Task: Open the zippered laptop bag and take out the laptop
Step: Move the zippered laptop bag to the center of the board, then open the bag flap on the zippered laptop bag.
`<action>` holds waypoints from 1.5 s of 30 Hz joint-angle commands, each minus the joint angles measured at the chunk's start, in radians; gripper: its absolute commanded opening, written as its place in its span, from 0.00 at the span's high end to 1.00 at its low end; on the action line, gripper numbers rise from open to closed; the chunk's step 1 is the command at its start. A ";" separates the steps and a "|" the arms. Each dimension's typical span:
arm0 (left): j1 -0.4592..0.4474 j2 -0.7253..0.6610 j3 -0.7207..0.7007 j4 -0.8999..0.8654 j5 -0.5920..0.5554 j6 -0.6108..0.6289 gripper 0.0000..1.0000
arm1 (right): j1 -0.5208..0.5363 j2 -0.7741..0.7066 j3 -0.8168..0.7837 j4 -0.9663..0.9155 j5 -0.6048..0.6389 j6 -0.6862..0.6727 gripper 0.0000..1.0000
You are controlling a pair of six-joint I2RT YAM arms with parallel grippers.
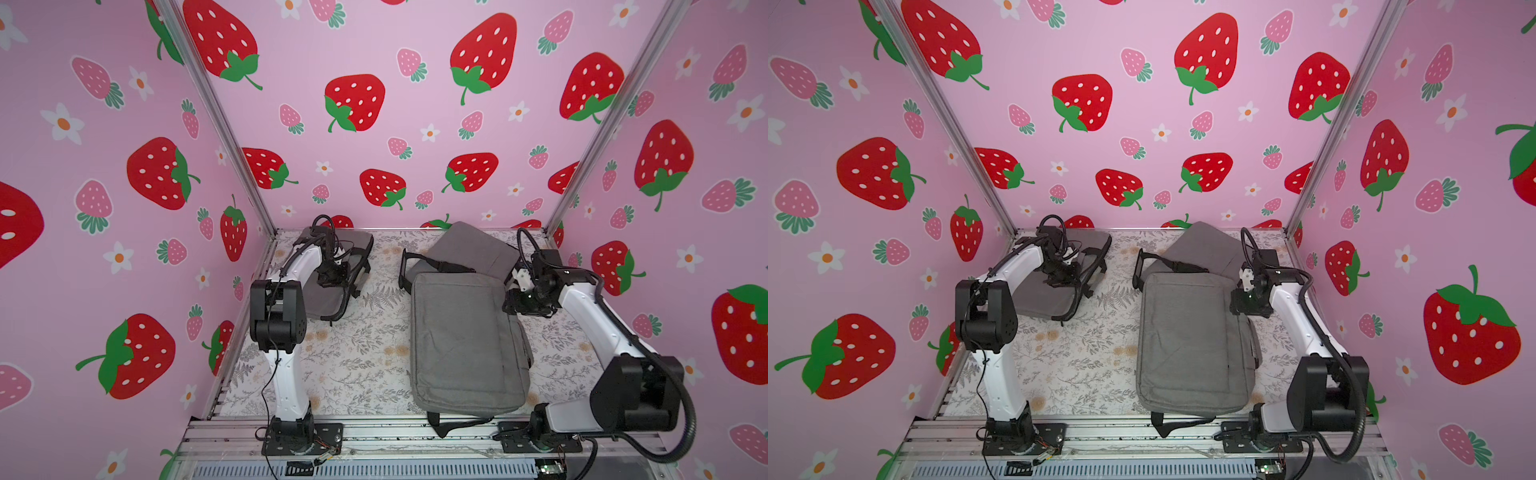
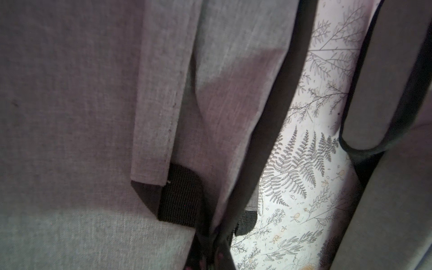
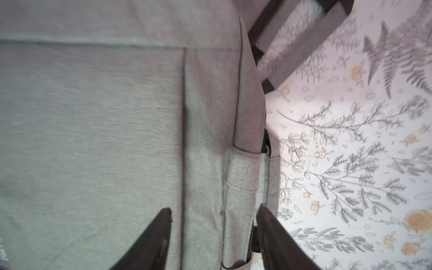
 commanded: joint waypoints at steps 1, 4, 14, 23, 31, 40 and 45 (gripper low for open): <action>0.005 0.016 0.063 -0.011 -0.022 -0.003 0.98 | -0.002 -0.106 0.001 0.043 -0.122 0.018 0.30; 0.006 0.034 0.079 -0.015 -0.014 -0.006 0.95 | 0.000 -0.159 -0.043 0.097 -0.279 0.066 0.25; 0.003 0.070 0.112 -0.046 -0.005 0.006 0.87 | 0.053 -0.263 -0.178 0.294 -0.499 0.229 0.15; -0.004 0.075 0.130 -0.069 -0.012 0.021 0.85 | 0.123 -0.247 -0.187 0.335 -0.498 0.262 0.14; -0.001 0.061 0.182 -0.106 -0.028 0.037 1.00 | 0.224 -0.203 -0.220 0.524 -0.495 0.408 0.09; 0.027 -0.005 0.230 -0.129 -0.014 0.026 1.00 | 0.366 -0.002 -0.161 0.753 -0.397 0.627 0.10; 0.028 -0.066 0.233 -0.146 -0.001 0.047 1.00 | 0.448 0.152 -0.080 0.855 -0.348 0.729 0.17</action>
